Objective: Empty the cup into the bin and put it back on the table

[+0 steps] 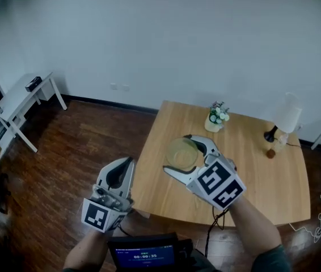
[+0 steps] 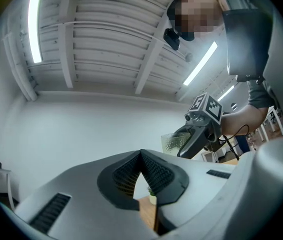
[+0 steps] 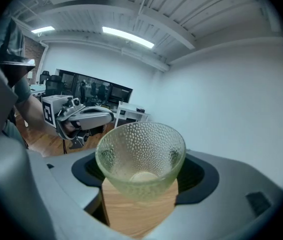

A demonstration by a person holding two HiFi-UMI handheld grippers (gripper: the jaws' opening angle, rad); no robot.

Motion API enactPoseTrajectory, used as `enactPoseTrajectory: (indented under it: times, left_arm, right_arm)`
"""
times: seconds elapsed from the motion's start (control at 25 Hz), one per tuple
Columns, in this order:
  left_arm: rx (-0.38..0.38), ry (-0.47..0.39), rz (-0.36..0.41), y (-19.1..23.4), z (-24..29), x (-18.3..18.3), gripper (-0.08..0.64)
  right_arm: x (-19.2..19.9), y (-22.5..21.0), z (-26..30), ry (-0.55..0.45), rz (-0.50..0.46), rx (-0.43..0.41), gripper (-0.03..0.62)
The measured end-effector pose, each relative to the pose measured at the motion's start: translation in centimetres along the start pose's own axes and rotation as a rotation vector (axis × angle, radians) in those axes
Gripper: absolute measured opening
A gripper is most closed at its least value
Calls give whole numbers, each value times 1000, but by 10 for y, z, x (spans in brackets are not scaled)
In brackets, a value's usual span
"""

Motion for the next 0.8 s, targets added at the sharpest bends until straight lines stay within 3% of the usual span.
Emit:
enactPoseTrajectory:
  times: [0.24,0.48,0.8]
  left_arm:
    - [86,30,-58,-62,32,16,-2]
    - [129,8,-98,-108,59,17,-2]
    - [199,21,-99,-151,80,17,-2]
  right_arm:
    - [44,-24,-50,19,48,59,397]
    - [81,-43,-90,35,87,104,397]
    - [108,-60,-131,22,136,158,397]
Point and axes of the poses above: the fingertips, and each gripper's own axes: z forward along the fingers, y to its left, x out of its underside, the point moved 2 cm from there along -z, backward along the fingers, and after that the axes turned 5 degrees about y, right-handed, at the moved point
